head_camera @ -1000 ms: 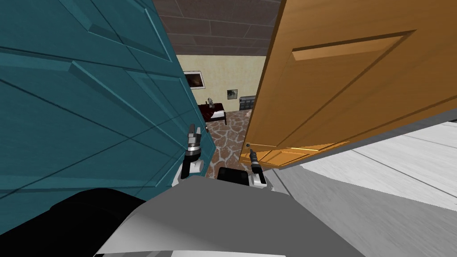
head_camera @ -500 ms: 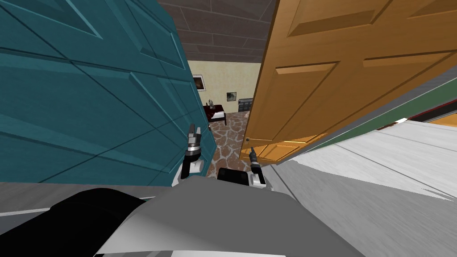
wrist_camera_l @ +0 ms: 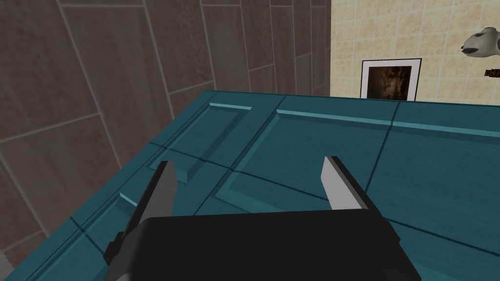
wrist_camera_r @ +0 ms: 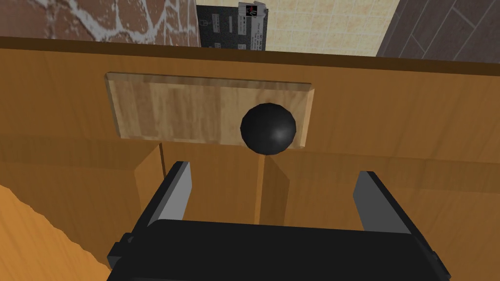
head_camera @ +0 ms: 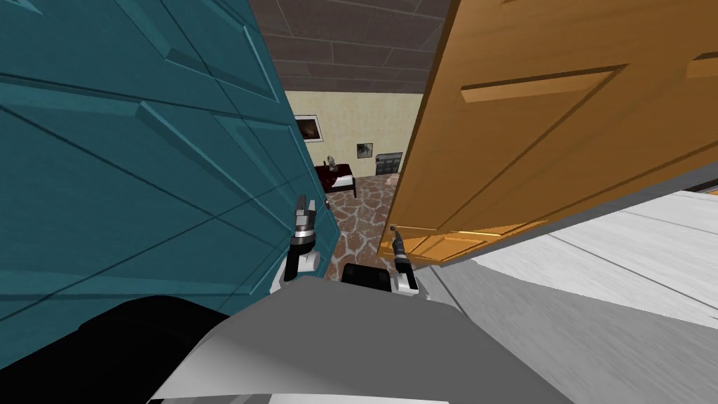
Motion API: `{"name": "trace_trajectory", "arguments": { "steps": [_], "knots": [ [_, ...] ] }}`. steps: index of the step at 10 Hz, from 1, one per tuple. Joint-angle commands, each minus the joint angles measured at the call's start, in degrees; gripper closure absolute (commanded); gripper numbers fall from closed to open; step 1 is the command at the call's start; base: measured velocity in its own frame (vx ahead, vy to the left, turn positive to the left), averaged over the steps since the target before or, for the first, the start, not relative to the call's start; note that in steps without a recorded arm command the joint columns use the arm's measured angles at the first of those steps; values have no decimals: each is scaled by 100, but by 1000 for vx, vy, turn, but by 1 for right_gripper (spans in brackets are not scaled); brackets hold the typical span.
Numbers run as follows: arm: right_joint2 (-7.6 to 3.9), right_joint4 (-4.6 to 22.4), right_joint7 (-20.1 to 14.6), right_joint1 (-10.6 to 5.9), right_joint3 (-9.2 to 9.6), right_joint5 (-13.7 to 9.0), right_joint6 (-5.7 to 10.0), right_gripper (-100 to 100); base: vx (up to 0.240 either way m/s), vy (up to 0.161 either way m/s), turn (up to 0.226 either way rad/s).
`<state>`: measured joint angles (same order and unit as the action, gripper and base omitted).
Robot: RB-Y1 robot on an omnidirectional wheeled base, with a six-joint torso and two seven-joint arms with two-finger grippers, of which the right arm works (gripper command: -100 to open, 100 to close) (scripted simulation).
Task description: Push the door open
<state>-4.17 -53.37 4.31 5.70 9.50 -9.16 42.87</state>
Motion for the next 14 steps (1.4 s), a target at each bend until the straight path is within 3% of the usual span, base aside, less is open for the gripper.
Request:
{"name": "trace_trajectory", "arguments": {
  "steps": [1, 4, 5, 10, 14],
  "knots": [
    [12, 38, 8, -20, -24, -4, 32, -100, 213, 40, 25],
    [34, 67, 12, -38, -43, -8, 54, -100, 166, -10, 17],
    [34, 67, 12, -38, -43, -8, 54, 100, -18, 2, 2],
    [34, 67, 12, -38, -43, -8, 54, 100, -13, 0, 1],
    [-51, 127, 107, -86, -264, -82, 42, 100, 146, 31, -36]
  ]
}}
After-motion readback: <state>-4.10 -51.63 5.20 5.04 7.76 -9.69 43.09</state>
